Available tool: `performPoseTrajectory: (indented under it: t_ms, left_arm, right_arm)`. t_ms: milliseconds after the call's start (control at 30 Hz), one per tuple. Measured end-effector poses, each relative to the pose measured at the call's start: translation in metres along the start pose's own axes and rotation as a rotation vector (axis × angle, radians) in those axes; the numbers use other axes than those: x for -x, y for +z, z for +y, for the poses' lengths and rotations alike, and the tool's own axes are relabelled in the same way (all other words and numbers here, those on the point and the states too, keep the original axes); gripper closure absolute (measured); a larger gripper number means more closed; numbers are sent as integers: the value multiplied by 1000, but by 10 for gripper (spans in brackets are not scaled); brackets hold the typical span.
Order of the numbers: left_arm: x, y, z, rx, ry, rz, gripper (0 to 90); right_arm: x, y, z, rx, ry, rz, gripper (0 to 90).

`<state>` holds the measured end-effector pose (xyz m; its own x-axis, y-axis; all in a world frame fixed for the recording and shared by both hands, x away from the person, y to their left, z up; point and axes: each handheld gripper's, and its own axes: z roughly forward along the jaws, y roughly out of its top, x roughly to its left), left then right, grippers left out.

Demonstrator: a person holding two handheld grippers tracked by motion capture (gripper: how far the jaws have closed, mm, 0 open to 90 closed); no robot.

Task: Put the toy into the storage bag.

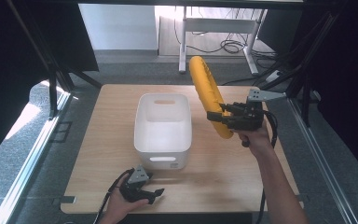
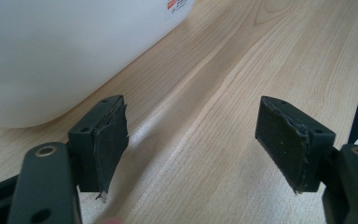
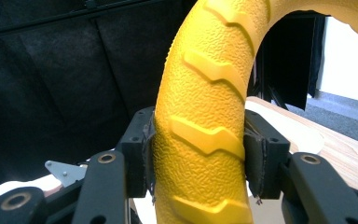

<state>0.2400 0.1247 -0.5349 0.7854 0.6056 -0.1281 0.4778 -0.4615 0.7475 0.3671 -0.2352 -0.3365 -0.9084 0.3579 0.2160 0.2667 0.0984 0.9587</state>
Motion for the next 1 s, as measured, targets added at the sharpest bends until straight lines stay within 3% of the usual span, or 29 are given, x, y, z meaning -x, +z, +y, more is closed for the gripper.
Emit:
performPoseTrajectory:
  t_ms: [1000]
  left_arm:
    - [0, 0, -1, -2, 1, 0, 253]
  right_arm:
    - [-18, 18, 18, 37, -39, 45, 519]
